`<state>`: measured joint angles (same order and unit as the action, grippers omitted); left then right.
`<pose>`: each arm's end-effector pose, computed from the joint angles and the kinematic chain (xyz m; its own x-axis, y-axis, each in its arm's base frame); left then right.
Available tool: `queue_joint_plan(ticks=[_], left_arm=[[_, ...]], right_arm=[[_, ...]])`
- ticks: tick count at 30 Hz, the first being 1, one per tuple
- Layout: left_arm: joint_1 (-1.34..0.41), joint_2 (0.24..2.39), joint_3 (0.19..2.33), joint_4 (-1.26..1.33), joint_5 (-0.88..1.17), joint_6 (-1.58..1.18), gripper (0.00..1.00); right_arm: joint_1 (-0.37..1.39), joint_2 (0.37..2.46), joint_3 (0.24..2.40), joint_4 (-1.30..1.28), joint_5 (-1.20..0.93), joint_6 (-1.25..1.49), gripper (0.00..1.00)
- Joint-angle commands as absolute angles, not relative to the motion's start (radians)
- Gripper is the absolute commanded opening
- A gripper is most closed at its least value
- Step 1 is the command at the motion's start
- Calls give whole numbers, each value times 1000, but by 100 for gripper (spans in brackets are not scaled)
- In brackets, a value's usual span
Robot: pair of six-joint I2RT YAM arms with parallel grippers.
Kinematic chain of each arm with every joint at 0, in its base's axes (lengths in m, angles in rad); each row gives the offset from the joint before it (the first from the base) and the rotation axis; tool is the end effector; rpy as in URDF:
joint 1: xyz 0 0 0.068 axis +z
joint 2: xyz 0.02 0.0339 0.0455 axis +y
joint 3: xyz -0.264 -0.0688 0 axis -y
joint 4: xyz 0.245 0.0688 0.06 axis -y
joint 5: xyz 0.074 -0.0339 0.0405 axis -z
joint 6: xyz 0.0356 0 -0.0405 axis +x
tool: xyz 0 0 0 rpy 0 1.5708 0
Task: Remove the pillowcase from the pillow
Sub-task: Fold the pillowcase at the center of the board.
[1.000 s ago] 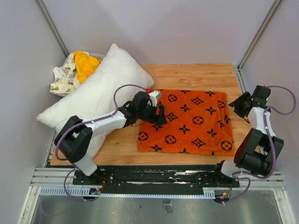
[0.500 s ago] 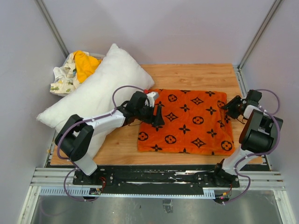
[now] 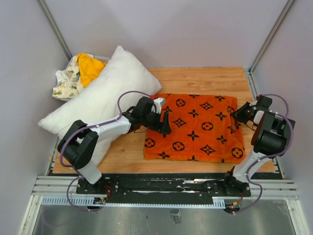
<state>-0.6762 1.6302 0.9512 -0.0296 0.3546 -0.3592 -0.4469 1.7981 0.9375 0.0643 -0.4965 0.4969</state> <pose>0.2618 -0.2259 0.2000 -0.7538 0.1822 -0.6314 0.5635 0.6735 -0.4784 0.3305 -0.1396 0.1488 -0.5287 0.7182 -0.4525 0.3772 0.6763 0.6327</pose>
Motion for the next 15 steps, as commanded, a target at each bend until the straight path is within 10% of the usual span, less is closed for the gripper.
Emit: queue_joint_plan(ticks=[1,15], left_arm=[[-676,1637,953,-38,356,-350,77],[-676,1654,967,-64,350,-343,77]], right_arm=[[-458,1800,939,73,-537,494,7],[-462,1655,1125,-196,-480,410,20]])
